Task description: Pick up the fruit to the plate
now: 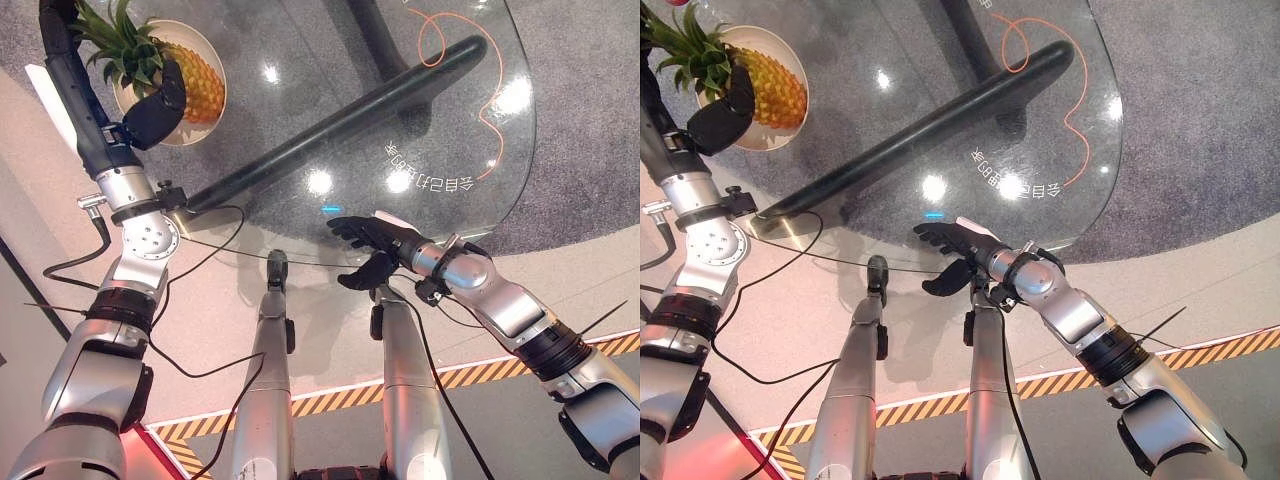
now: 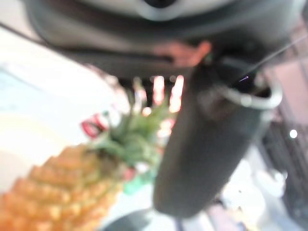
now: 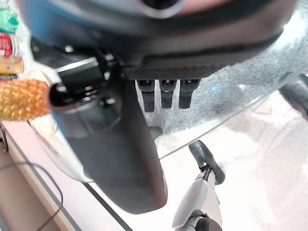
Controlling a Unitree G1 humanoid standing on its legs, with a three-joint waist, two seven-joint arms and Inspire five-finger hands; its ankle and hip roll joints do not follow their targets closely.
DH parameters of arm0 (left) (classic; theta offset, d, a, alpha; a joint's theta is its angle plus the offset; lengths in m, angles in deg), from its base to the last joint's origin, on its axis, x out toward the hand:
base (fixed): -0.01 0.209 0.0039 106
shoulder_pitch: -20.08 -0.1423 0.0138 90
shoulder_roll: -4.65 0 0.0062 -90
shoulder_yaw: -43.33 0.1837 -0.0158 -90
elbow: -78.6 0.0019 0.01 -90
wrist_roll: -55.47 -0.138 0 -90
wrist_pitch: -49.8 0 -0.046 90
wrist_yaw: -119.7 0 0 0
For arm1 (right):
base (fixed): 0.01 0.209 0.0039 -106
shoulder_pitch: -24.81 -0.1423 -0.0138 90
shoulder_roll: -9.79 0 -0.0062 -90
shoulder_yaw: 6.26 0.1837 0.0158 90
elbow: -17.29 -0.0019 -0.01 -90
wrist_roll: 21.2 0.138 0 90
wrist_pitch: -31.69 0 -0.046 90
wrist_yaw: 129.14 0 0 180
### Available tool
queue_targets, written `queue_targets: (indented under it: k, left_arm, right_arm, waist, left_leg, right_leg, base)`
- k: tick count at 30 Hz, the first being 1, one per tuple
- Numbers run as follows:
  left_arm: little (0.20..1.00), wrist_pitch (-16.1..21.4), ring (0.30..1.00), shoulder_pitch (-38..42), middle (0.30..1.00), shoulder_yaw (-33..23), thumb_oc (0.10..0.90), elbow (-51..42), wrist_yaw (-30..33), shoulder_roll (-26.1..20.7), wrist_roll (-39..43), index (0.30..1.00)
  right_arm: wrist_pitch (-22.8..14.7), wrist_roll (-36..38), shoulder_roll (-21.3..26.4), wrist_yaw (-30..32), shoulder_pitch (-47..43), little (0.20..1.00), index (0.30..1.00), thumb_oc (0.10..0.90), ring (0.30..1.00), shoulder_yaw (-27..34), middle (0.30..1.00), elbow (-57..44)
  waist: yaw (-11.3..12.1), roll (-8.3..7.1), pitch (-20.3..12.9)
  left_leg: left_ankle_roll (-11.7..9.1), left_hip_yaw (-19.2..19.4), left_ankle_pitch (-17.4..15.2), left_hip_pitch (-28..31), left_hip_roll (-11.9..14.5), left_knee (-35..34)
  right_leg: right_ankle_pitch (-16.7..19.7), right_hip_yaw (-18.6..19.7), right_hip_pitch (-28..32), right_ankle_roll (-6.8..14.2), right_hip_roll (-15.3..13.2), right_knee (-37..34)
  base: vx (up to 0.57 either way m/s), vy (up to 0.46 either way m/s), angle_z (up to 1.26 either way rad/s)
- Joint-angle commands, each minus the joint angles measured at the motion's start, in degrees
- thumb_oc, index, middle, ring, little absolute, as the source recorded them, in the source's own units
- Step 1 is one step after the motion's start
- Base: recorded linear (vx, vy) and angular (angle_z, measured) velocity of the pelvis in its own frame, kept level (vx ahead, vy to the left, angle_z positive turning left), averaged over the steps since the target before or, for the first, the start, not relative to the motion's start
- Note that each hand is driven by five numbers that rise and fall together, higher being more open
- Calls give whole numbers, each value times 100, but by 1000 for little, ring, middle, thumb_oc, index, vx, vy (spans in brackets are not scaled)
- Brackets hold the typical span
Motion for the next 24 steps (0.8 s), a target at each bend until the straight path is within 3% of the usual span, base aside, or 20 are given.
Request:
queue_targets:
  k: [1, 24]
  left_arm:
    - [900, 395, 900, -13, 900, -542, 800, -325, 30, -155, 103, 900]
    - [900, 334, 900, -803, 900, -1097, 800, -729, -108, -245, 219, 900]
  right_arm:
    - [-328, -14, 150, -186, 335, 900, 900, 800, 900, 148, 900, -802]
    - [-368, -95, 168, -209, 743, 900, 900, 800, 900, 360, 900, -1130]
  waist:
    - [-158, 441, -143]
    - [-23, 420, -143]
  left_leg:
    - [610, 313, -578, 208, -702, 432]
    - [535, 110, -483, 981, -684, 141]
  right_leg:
    - [541, -551, 624, -203, 505, -987]
    - [384, -660, 1481, -248, 471, -1180]
  base:
    - [-10, -34, -2]
    - [-16, -52, 2]
